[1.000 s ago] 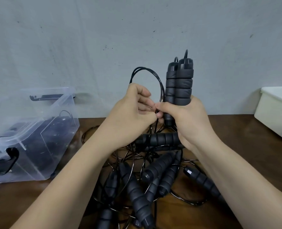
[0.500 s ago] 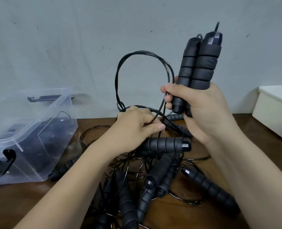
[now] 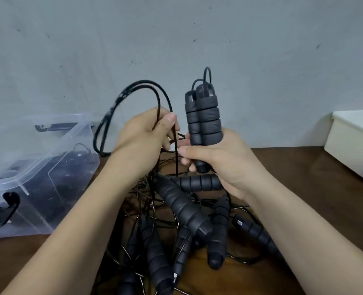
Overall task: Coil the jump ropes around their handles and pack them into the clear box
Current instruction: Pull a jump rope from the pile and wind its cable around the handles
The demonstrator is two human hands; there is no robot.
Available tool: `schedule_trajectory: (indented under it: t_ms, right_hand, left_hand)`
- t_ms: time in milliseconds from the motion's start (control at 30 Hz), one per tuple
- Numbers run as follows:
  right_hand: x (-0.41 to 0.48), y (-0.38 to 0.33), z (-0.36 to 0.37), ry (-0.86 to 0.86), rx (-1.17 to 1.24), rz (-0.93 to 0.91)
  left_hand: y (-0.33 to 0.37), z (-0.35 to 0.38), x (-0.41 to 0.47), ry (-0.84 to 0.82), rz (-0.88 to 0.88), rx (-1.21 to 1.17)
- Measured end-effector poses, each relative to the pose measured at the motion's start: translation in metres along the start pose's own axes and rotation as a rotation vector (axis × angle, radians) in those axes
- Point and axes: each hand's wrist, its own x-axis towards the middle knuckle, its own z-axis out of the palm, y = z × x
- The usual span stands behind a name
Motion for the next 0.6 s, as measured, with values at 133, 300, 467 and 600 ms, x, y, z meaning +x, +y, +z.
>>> schedule_trajectory:
  t_ms: [133, 300, 467, 600]
  right_hand:
    - [-0.002, 0.006, 0.009, -0.018, -0.028, -0.044]
    - [-0.002, 0.011, 0.015, -0.01, 0.05, -0.082]
    - [-0.005, 0.013, 0.021, -0.035, 0.071, -0.048]
    - [-0.003, 0.01, 0.016, 0.06, 0.023, -0.103]
  left_hand:
    - [-0.002, 0.008, -0.004, -0.031, 0.022, -0.238]
    - [0.008, 0.01, -0.009, 0.024, 0.079, -0.207]
    - [0.011, 0.014, -0.013, -0.042, -0.08, -0.427]
    - [0.01, 0.012, -0.01, -0.028, 0.025, -0.321]
